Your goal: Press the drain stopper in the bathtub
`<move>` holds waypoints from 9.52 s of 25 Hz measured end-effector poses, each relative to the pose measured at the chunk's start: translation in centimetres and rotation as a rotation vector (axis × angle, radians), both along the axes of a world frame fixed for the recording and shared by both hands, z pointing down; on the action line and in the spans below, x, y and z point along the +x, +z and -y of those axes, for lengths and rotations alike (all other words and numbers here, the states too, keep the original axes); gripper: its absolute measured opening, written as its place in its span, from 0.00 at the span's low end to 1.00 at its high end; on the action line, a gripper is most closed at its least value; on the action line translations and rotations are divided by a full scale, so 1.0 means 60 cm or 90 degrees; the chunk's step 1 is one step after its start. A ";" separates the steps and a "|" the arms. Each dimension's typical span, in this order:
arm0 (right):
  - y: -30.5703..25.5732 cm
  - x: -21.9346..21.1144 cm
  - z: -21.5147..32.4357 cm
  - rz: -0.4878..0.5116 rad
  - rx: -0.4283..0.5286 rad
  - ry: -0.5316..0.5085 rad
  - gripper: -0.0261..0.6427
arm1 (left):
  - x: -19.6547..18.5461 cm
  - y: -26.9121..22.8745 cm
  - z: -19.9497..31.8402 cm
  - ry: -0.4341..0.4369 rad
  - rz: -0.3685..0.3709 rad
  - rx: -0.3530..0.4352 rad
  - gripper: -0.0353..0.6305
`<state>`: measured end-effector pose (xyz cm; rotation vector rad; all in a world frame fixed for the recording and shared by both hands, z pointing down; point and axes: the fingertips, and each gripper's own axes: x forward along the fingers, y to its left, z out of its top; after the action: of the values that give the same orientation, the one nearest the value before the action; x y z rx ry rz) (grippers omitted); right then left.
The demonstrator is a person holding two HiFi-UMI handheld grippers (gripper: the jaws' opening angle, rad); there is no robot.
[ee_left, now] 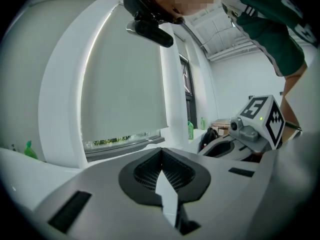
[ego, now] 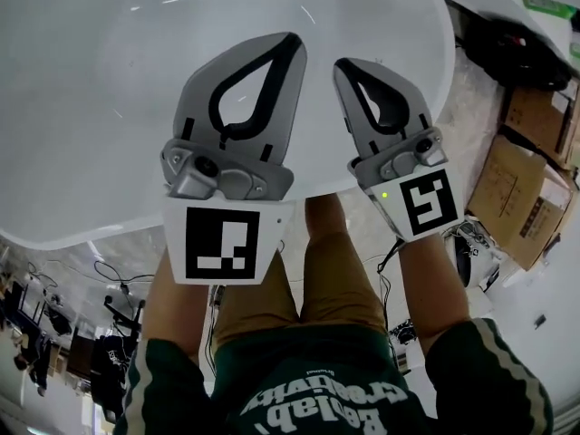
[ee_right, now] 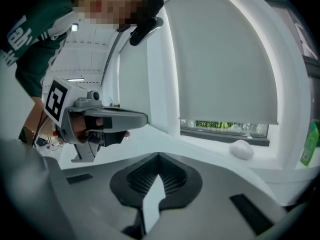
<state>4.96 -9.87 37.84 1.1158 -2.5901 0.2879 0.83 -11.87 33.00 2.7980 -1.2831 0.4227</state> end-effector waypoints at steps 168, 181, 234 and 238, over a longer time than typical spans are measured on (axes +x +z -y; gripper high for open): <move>0.220 -0.014 -0.047 -0.288 -0.273 -0.064 0.06 | -0.090 -0.045 -0.050 -0.052 0.004 -0.169 0.06; -0.036 -0.015 -0.072 -0.187 -0.201 -0.038 0.06 | -0.064 -0.228 -0.055 -0.014 -0.008 -0.105 0.06; -0.652 -0.044 -0.164 0.022 0.178 -0.045 0.06 | -0.054 -0.569 -0.158 0.120 -0.024 0.080 0.06; -0.649 -0.043 -0.163 0.024 0.179 -0.052 0.06 | -0.051 -0.571 -0.161 0.121 -0.018 0.084 0.06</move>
<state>2.37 -0.09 -1.08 1.0971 -2.7625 -0.0770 -2.24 -2.22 -1.24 3.0385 -1.0815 0.3130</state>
